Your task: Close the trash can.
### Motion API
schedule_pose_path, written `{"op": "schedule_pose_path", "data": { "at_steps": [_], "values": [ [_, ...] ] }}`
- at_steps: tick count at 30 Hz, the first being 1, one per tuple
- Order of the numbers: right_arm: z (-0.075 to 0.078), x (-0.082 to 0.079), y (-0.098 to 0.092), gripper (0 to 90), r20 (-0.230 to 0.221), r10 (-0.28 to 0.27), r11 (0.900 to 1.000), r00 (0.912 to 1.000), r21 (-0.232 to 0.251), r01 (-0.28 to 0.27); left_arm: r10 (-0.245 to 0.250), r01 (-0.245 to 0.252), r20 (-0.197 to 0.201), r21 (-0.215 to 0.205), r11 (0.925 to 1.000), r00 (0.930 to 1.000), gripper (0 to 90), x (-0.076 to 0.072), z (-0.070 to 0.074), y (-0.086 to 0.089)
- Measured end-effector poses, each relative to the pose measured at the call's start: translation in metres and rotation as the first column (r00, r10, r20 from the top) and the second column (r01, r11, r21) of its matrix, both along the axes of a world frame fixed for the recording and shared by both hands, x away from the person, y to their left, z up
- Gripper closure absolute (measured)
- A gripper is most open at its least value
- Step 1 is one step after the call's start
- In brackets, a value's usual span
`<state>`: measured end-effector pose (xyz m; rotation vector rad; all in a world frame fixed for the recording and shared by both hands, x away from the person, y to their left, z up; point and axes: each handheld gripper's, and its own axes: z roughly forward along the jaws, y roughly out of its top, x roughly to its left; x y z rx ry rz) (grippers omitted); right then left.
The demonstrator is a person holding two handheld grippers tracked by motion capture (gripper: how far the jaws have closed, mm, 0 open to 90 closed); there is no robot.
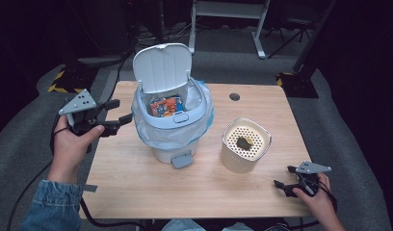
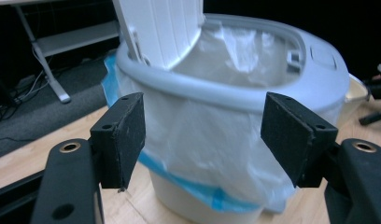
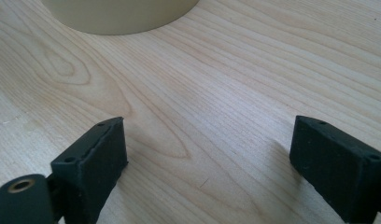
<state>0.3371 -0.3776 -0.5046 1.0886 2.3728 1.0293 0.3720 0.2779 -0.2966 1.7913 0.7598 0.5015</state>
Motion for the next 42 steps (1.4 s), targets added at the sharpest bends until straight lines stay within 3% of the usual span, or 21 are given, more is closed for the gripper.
{"op": "schedule_pose_path", "data": {
  "at_steps": [11, 22, 29, 37, 42],
  "values": [
    [0.0, 0.0, 0.0, 11.2, 0.0, 0.0, 1.0, 1.0, 0.0, 0.0, 0.021, -0.019, 0.027, -0.062, 0.9979, 0.9994, 30.3, 0.025, 0.028, -0.008],
    [0.0, 0.0, 0.0, 11.2, -0.001, 0.0, 1.0, 1.0, 0.0, 0.0, 0.093, -0.09, 0.054, -0.055, 0.9944, 0.9942, 27.0, 0.049, 0.04, -0.021],
    [0.0, 0.0, 0.0, 11.2, -0.001, 0.0, 1.0, 1.0, 0.0, 0.0, 0.107, -0.105, 0.041, -0.046, 0.9934, 0.9934, 25.4, 0.063, 0.041, -0.031],
    [0.0, 0.0, 0.0, 11.2, -0.001, 0.0, 1.0, 1.0, 0.0, 0.0, 0.064, -0.06, 0.039, -0.082, 0.9948, 0.9972, 34.9, 0.071, 0.045, -0.036],
    [0.0, 0.0, 0.0, 11.2, -0.001, 0.0, 1.0, 1.0, 0.0, 0.0, 0.053, -0.051, 0.033, -0.061, 0.9968, 0.998, 34.7, 0.069, 0.048, -0.037]
  ]
}}
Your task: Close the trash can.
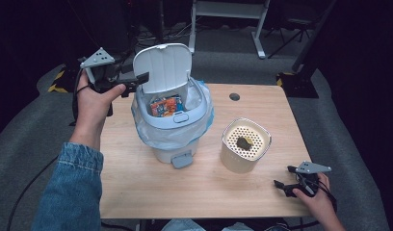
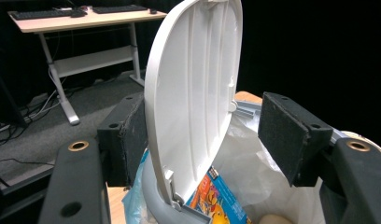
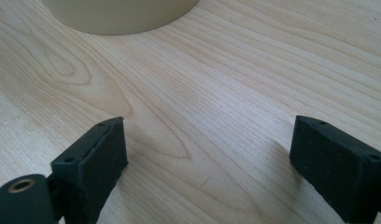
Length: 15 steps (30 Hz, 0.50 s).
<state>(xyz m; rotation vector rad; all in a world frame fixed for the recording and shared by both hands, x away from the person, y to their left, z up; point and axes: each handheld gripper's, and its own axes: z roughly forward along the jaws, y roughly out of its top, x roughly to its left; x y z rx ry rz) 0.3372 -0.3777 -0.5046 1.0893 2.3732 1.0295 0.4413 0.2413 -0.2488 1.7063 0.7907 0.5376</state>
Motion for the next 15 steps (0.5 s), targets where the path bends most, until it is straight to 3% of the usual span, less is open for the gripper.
{"op": "schedule_pose_path", "data": {
  "at_steps": [4, 8, 11, 15],
  "values": [
    [0.0, 0.0, 0.0, 11.2, 0.0, 0.0, 1.0, 1.0, 0.0, 0.0, -0.025, 0.025, -0.006, -0.008, 0.9997, 0.9997, 35.8, -0.005, 0.0, 0.0],
    [0.0, 0.0, 0.0, 11.2, 0.0, 0.0, 1.0, 1.0, 0.0, 0.0, -0.065, 0.065, -0.006, 0.016, 0.9977, 0.9979, 36.1, -0.015, 0.0, -0.003],
    [0.0, 0.0, 0.0, 11.2, 0.0, 0.0, 1.0, 1.0, 0.0, 0.0, -0.098, 0.098, -0.007, 0.045, 0.9942, 0.9952, 36.0, -0.024, -0.001, -0.006],
    [0.0, 0.0, 0.0, 11.2, 0.001, 0.0, 1.0, 1.0, -0.001, 0.0, -0.167, 0.168, -0.014, 0.061, 0.9839, 0.9858, 36.5, -0.036, -0.007, -0.013]
  ]
}}
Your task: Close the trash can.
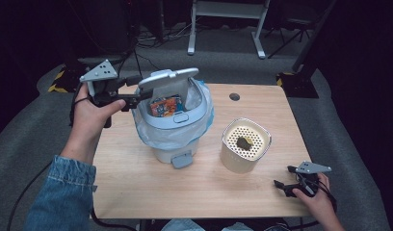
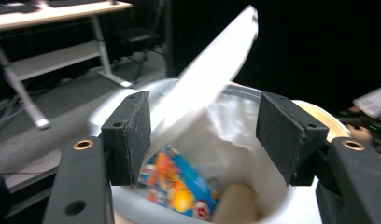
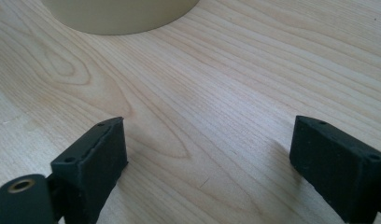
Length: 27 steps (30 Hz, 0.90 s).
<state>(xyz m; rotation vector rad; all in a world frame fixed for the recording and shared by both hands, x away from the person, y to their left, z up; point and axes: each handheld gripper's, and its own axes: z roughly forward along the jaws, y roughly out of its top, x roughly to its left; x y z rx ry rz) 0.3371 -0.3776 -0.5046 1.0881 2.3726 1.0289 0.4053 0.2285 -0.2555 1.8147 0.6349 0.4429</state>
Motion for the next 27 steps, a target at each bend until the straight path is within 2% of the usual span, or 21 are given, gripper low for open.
{"op": "schedule_pose_path", "data": {
  "at_steps": [7, 11, 13, 17, 21, 26, 27],
  "values": [
    [0.0, 0.0, 0.0, 11.2, 0.0, 0.0, 1.0, 1.0, 0.0, 0.0, -0.081, 0.082, -0.032, 0.011, 0.9966, 0.9962, 38.8, -0.01, -0.007, -0.018],
    [0.0, 0.0, 0.0, 11.2, 0.0, 0.0, 1.0, 1.0, 0.0, 0.0, -0.139, 0.139, -0.075, 0.0, 0.9903, 0.9875, 41.4, -0.011, -0.011, -0.03],
    [0.0, 0.0, 0.0, 11.2, 0.0, 0.0, 1.0, 1.0, 0.0, 0.0, -0.15, 0.152, -0.091, 0.007, 0.9884, 0.9844, 42.9, -0.009, -0.012, -0.036],
    [0.0, 0.0, 0.0, 11.2, 0.0, 0.0, 1.0, 1.0, 0.0, 0.0, -0.144, 0.146, -0.113, 0.007, 0.9893, 0.9831, 45.7, -0.005, -0.016, -0.044],
    [0.0, 0.0, 0.0, 11.2, 0.001, -0.001, 1.0, 1.0, -0.001, 0.001, -0.124, 0.13, -0.1, 0.061, 0.9896, 0.9873, 45.5, 0.0, -0.019, -0.054],
    [0.0, 0.0, 0.0, 11.2, 0.001, 0.0, 1.0, 1.0, -0.001, 0.0, -0.106, 0.115, -0.119, 0.07, 0.9909, 0.9872, 46.0, 0.006, -0.023, -0.059],
    [0.0, 0.0, 0.0, 11.2, 0.001, 0.0, 1.0, 1.0, -0.001, 0.0, -0.103, 0.111, -0.11, 0.07, 0.9914, 0.9886, 46.1, 0.008, -0.024, -0.059]
  ]
}}
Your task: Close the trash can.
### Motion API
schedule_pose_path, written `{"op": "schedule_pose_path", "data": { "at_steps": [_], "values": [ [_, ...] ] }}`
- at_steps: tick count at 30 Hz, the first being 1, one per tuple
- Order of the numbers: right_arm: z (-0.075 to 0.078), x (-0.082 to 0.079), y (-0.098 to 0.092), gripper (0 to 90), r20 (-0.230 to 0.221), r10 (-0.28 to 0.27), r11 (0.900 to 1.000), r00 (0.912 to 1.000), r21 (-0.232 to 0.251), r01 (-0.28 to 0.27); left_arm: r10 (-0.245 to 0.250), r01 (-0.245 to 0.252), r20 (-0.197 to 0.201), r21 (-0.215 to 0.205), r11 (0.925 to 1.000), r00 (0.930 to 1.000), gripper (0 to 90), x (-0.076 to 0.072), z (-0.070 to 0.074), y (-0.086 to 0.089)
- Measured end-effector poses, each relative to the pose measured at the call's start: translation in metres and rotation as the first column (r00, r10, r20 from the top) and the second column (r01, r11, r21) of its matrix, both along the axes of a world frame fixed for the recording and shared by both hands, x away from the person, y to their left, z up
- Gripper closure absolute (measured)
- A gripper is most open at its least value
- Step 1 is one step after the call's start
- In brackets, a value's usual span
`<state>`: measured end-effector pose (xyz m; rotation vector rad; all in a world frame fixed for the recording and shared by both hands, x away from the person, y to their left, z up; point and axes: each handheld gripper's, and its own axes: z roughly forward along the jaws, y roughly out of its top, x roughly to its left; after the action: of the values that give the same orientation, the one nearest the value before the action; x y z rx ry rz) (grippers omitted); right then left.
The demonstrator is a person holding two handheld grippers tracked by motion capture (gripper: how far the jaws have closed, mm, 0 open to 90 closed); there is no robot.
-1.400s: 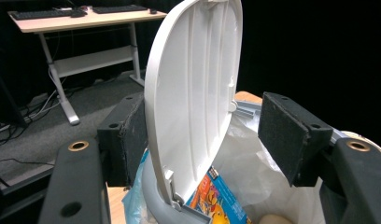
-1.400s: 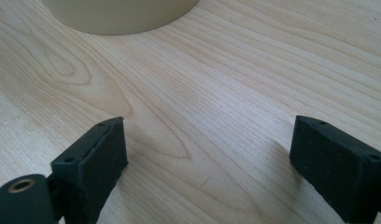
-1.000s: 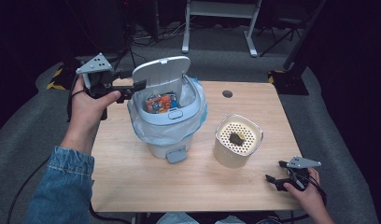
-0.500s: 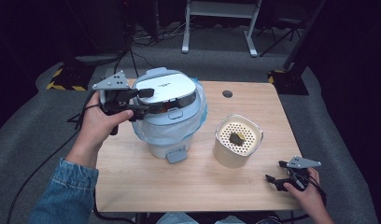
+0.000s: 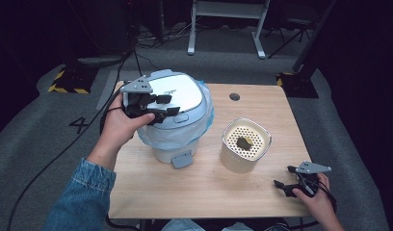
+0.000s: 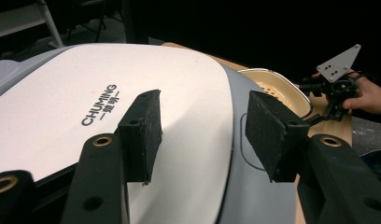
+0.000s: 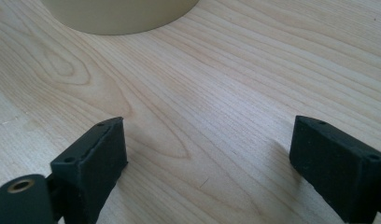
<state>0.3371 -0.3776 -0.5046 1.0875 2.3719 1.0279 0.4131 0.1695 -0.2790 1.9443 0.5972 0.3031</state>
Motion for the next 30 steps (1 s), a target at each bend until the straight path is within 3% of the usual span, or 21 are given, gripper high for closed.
{"op": "schedule_pose_path", "data": {
  "at_steps": [3, 7, 12, 16, 23, 24, 30],
  "values": [
    [0.0, 0.0, 0.0, 11.2, 0.0, 0.0, 1.0, 1.0, 0.0, 0.0, 0.005, -0.005, -0.003, -0.01, 0.9999, 1.0, 46.5, 0.003, -0.001, -0.001],
    [0.0, 0.0, 0.0, 11.2, 0.0, 0.0, 1.0, 1.0, 0.0, 0.0, 0.051, -0.052, 0.052, 0.035, 0.998, 0.9974, 46.7, 0.004, -0.002, -0.002],
    [0.0, 0.0, 0.0, 11.2, 0.0, 0.0, 1.0, 1.0, 0.0, 0.0, 0.073, -0.075, 0.053, 0.041, 0.9963, 0.9959, 46.6, 0.003, -0.002, -0.003],
    [0.0, 0.0, 0.0, 11.2, 0.0, 0.0, 1.0, 1.0, 0.0, 0.0, 0.108, -0.109, 0.058, 0.022, 0.9938, 0.9925, 46.7, 0.005, -0.004, -0.005],
    [0.0, 0.0, 0.0, 11.2, 0.0, 0.0, 1.0, 1.0, 0.0, 0.0, 0.123, -0.125, 0.039, 0.057, 0.9905, 0.9916, 47.3, 0.004, 0.0, -0.009],
    [0.0, 0.0, 0.0, 11.2, 0.0, 0.0, 1.0, 1.0, 0.0, 0.0, 0.115, -0.12, 0.053, 0.091, 0.9886, 0.9919, 47.3, 0.003, -0.001, -0.01],
    [0.0, 0.0, 0.0, 11.3, 0.002, -0.003, 1.0, 1.0, -0.002, 0.003, 0.103, -0.109, 0.067, 0.086, 0.9903, 0.9924, 48.9, 0.001, -0.002, -0.012]
  ]
}}
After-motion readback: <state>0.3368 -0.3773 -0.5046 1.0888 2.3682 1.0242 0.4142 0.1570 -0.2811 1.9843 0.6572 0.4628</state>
